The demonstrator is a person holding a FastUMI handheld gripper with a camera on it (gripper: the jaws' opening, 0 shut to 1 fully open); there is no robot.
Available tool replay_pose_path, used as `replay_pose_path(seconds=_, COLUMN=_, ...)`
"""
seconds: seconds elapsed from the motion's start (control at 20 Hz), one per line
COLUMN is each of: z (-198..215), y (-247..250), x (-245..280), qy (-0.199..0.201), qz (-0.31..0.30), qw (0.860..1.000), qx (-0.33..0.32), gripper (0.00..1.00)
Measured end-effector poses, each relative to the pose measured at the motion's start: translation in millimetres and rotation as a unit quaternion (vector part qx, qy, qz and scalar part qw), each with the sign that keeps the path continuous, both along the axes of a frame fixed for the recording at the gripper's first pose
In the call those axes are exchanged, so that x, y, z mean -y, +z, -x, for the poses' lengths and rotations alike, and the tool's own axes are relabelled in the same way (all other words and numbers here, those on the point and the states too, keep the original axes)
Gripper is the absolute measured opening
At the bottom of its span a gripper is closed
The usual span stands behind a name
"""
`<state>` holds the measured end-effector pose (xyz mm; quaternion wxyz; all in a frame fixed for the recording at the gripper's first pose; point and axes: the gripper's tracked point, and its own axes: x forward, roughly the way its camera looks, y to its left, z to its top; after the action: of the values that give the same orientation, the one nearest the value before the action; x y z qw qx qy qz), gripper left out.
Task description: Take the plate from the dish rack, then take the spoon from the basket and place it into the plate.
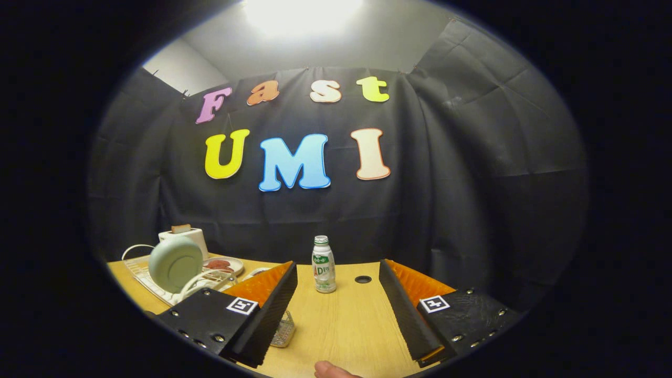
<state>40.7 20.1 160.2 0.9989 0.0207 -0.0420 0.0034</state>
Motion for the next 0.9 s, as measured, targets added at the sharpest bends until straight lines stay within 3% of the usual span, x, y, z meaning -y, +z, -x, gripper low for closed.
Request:
replay_pose_path(seconds=0.35, z=21, y=77, x=-56, qy=-0.031, qz=-0.002, qw=1.000, qx=-0.003, gripper=0.96)
replay_pose_path(seconds=0.6, z=12, y=110, x=-105, qy=-0.058, qz=0.019, qw=0.998, qx=0.001, gripper=0.96)
replay_pose_path(seconds=0.9, z=-7, y=130, x=-164, qy=-0.055, qz=0.017, qw=0.998, qx=-0.004, gripper=0.96)
